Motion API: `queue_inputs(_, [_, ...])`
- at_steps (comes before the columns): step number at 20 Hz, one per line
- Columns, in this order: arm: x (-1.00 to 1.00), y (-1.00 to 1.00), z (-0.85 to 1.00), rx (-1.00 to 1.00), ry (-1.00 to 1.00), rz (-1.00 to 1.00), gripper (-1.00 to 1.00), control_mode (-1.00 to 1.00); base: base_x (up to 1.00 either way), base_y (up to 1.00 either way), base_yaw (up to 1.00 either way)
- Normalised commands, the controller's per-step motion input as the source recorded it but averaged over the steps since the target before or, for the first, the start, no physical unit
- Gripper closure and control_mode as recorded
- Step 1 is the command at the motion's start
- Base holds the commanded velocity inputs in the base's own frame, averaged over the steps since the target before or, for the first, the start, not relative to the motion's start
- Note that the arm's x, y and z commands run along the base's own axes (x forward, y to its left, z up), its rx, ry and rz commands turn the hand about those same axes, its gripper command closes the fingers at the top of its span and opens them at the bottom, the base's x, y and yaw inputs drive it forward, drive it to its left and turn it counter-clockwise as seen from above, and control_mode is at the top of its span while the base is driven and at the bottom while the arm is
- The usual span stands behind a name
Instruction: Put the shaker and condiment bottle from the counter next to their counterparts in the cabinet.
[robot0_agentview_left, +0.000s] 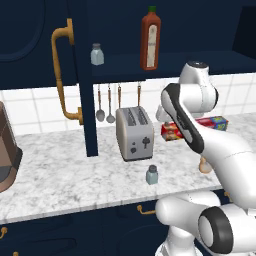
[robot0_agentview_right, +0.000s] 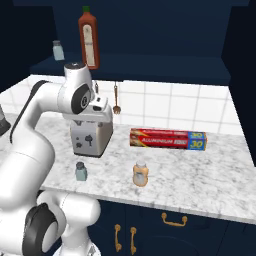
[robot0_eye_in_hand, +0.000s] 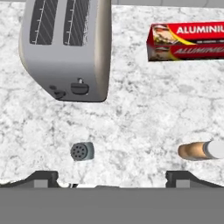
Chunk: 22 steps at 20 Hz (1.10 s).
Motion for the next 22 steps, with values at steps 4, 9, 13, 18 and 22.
queue_inputs(4, [-0.04,-0.34,-0.19,0.00,0.00,0.01,-1.00,-1.00,0.00,0.00,0.00])
queue_inputs(9, [-0.05,-0.45,-0.04,0.02,0.00,0.02,-1.00,-1.00,0.00,0.00,0.00])
queue_inputs(13, [0.00,-0.39,-0.24,0.00,0.00,0.08,-1.00,-1.00,0.00,0.00,0.00])
queue_inputs(18, [-0.01,-0.27,-0.31,0.00,-0.01,0.12,-1.00,-1.00,0.00,0.00,0.00])
queue_inputs(22, [-0.17,-0.23,-0.25,0.00,-0.08,-0.15,-1.00,-1.00,0.00,0.00,0.00])
